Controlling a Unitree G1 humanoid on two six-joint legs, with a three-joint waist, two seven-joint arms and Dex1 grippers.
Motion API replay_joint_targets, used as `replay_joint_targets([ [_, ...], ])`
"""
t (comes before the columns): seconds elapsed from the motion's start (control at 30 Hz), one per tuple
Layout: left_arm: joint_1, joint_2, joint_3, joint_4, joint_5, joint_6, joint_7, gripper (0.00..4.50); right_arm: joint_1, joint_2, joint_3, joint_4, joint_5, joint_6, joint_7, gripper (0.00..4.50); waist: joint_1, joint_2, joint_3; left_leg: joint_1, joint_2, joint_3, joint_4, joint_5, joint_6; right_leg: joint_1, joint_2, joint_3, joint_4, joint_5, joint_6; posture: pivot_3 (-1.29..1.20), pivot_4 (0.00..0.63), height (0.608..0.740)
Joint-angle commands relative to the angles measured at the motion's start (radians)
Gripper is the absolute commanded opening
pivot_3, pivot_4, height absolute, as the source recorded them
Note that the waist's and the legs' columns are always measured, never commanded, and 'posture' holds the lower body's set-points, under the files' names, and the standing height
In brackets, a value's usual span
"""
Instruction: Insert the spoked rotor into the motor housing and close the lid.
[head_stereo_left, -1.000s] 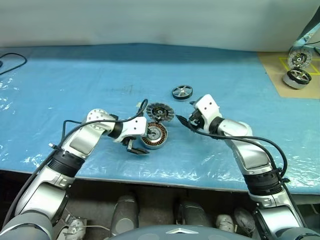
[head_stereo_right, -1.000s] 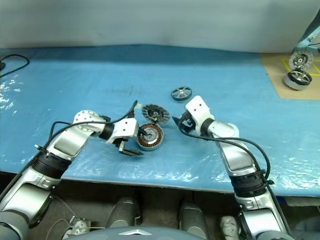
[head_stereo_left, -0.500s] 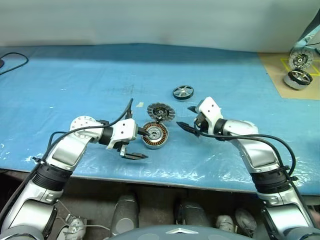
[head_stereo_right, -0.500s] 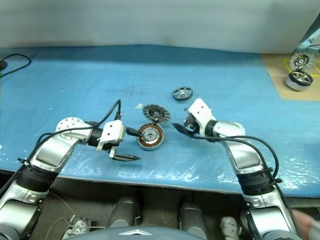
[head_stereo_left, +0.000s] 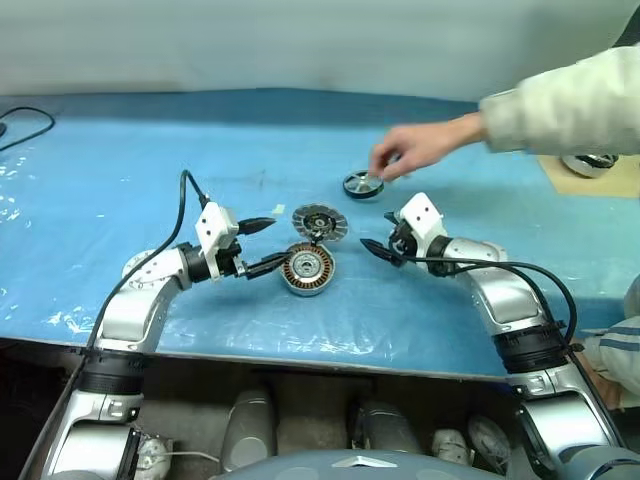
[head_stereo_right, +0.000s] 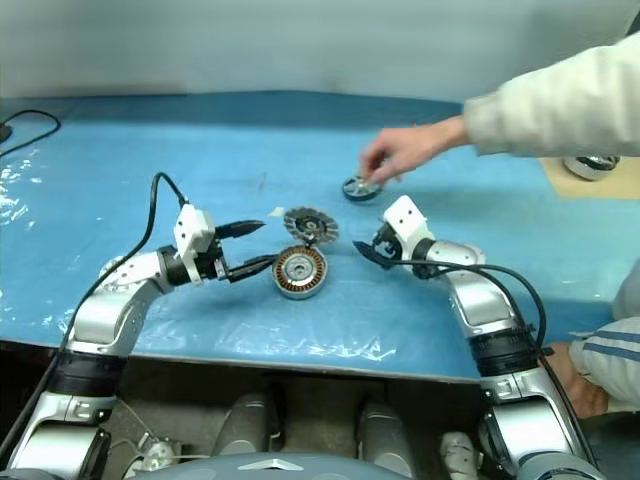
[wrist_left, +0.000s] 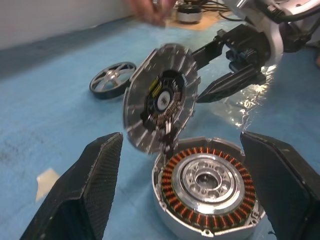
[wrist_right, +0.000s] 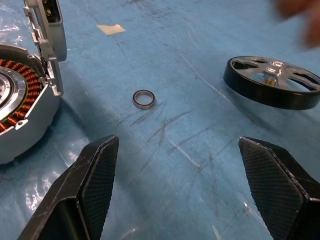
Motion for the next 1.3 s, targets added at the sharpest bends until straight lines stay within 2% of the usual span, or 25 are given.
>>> replay_joint_targets([
  [0.03,0.016,0.001,0.031,-0.057,-0.023,-0.011,0.033,3.94,-0.021,0.004,-0.003,0.012,-0.013,-0.039,-0.003,4.01,0.002,0.0,0.0,0.0,0.0,0.0,0.001,0.0,0.0,0.0,0.0,0.0,0.001,0.0,0.0,0.0,0.15,0.74],
  [0.43,0.063,0.013,-0.002,-0.09,-0.023,-0.017,0.027,3.94,-0.032,0.001,0.001,0.03,-0.023,-0.053,0.022,4.01,0.0,0.0,0.0,0.0,0.001,0.0,0.003,0.0,0.0,0.001,0.001,0.0,0.001,0.0,0.0,0.0,0.15,0.74],
  [0.87,0.042,0.02,-0.021,-0.127,-0.033,0.03,0.037,3.94,-0.021,-0.025,-0.019,0.035,-0.032,-0.056,0.026,4.01,0.0,0.0,0.0,0.0,0.002,0.0,0.003,0.0,0.0,0.001,0.002,0.0,0.001,0.0,0.0,0.0,0.15,0.74],
  [1.1,0.037,0.015,-0.028,-0.132,-0.036,0.038,0.029,3.94,-0.017,-0.024,-0.047,0.075,-0.033,-0.062,-0.015,4.01,0.0,0.0,0.0,0.0,0.002,0.0,0.003,0.0,0.0,0.001,0.002,0.001,0.001,0.0,0.0,0.0,0.15,0.74],
  [1.3,0.026,-0.005,-0.041,-0.112,-0.033,0.025,0.028,3.94,-0.052,0.041,-0.103,0.229,-0.028,-0.063,-0.132,4.01,0.0,0.0,0.0,0.0,0.002,0.0,0.004,0.0,0.0,0.001,0.002,0.001,0.002,0.0,0.0,0.0,0.15,0.74],
])
